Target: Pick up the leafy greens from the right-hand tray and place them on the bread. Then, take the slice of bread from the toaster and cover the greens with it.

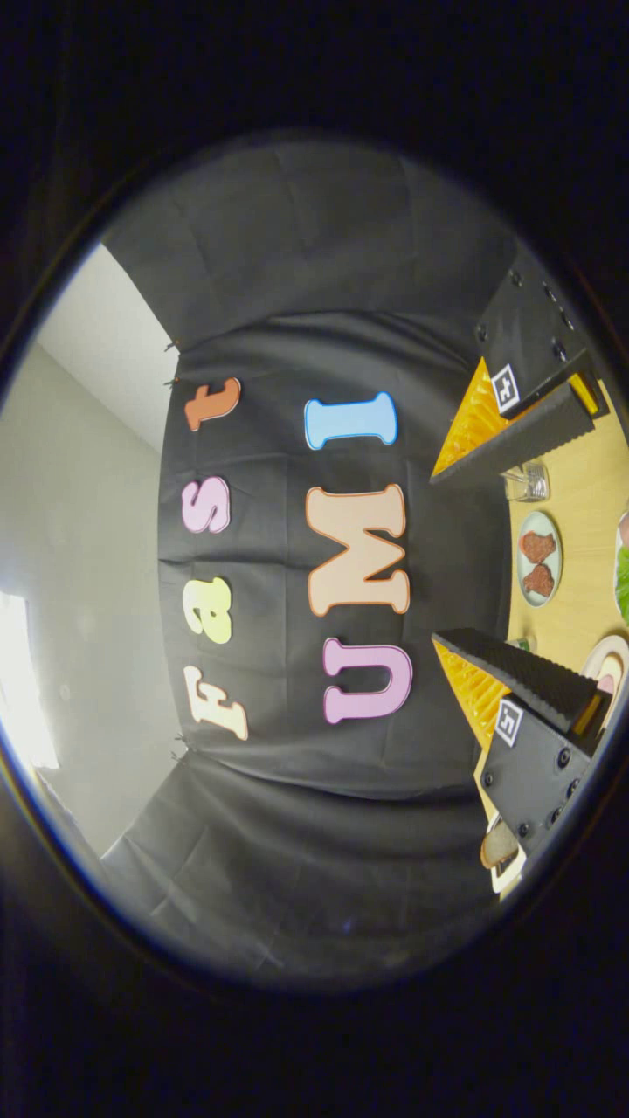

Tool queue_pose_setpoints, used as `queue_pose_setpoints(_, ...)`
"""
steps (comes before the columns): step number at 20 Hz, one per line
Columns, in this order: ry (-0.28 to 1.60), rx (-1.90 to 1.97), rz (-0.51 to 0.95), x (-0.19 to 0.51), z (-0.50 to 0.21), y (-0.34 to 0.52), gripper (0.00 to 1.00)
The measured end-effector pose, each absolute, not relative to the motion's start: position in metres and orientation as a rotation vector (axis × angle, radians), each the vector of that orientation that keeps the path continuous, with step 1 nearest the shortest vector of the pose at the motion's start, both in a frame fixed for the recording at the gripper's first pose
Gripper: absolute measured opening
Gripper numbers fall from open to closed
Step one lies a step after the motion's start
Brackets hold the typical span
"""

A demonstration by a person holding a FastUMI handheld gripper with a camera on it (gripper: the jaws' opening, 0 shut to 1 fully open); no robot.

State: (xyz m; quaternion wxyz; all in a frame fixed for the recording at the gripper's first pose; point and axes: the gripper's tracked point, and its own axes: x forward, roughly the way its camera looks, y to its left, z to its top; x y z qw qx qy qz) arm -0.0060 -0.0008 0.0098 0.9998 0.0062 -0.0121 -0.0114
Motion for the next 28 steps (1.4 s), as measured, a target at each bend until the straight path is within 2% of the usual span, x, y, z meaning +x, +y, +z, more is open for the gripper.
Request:
queue_pose_setpoints(15, 0.037, -0.002, 0.044, 0.000, -0.010, 0.002, 1.00)
queue_pose_setpoints(28, 0.218, -0.193, 0.272, 0.010, -0.070, -0.007, 1.00)
